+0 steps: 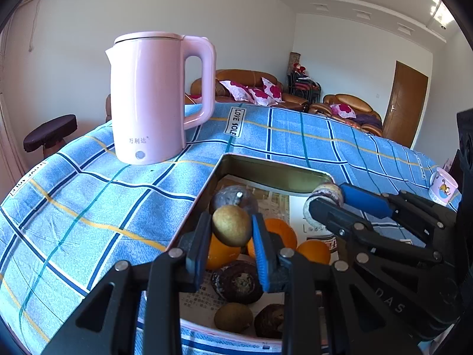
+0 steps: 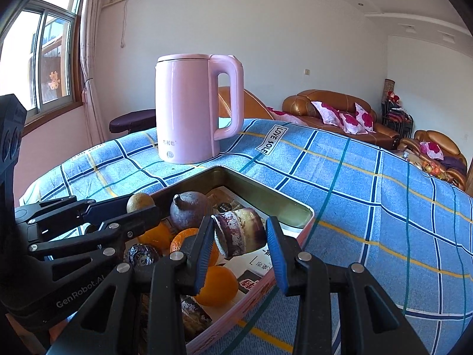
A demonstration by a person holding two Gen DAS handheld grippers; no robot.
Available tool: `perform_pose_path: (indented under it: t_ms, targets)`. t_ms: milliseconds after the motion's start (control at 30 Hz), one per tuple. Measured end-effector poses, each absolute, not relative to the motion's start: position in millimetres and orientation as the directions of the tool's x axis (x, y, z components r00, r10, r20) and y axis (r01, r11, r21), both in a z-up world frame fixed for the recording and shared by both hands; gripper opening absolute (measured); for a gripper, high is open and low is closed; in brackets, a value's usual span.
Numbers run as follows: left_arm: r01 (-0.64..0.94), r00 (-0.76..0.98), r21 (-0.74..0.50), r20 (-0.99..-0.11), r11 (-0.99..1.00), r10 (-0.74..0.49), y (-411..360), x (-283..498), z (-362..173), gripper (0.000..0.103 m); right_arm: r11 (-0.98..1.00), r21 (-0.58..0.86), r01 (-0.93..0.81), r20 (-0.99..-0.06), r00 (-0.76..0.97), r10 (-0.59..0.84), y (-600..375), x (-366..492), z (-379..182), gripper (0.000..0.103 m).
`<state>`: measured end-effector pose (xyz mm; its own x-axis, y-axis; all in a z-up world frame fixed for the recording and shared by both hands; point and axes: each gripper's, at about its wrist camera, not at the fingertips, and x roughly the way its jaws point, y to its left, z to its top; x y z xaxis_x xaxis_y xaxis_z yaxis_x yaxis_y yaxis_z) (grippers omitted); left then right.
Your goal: Organize fruits
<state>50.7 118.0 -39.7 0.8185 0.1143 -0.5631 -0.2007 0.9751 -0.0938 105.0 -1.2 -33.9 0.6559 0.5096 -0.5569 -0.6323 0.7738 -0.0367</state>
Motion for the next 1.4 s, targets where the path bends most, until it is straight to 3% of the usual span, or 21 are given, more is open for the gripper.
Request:
perform_pose_path:
  t_ms: [400, 467, 533, 767, 1000, 1200, 1400]
  targets:
    - [-0.199, 0.802, -0.081, -0.586, 0.977, 0.115, 116.6, 52.3, -44.9, 0.029, 0.756, -0.015, -0.655, -0.610, 0.605, 0.512, 3.4, 107.6, -41.0, 0.039]
    - [-0.201, 0.804, -0.083, -0.583, 0.976, 0.116, 117.3, 51.0, -44.7, 0.030, 0.763, -0.014, -0.646, -0.610, 0.610, 0.505, 2.3, 108.1, -40.9, 0.043]
    - [-0.204, 0.803, -0.077, -0.583, 0.976, 0.122, 116.7, 49.9, -44.4, 0.034, 0.768, -0.015, -0.640, -0.605, 0.618, 0.503, 0.5, 107.6, -40.0, 0.047]
    - [-0.219, 0.827, -0.079, -0.544, 0.972, 0.143, 118.3, 35.7, -35.2, 0.070, 0.790, -0.008, -0.613, -0.577, 0.648, 0.497, -13.1, 101.1, -33.1, 0.047]
    - [-0.212, 0.871, -0.071, -0.466, 0.975, 0.155, 112.2, 15.4, -15.8, 0.093, 0.830, -0.026, -0.557, -0.496, 0.728, 0.473, -38.6, 77.0, -11.9, 0.061]
    - [-0.214, 0.887, -0.063, -0.430, 0.975, 0.167, 108.5, 5.2, -4.7, 0.101, 0.848, -0.067, -0.525, -0.446, 0.777, 0.446, -50.6, 59.0, 2.6, 0.066]
    - [-0.206, 0.896, -0.060, -0.412, 0.977, 0.163, 104.4, 2.0, 3.3, 0.103, 0.857, -0.084, -0.509, -0.405, 0.803, 0.437, -58.7, 47.3, 14.7, 0.071]
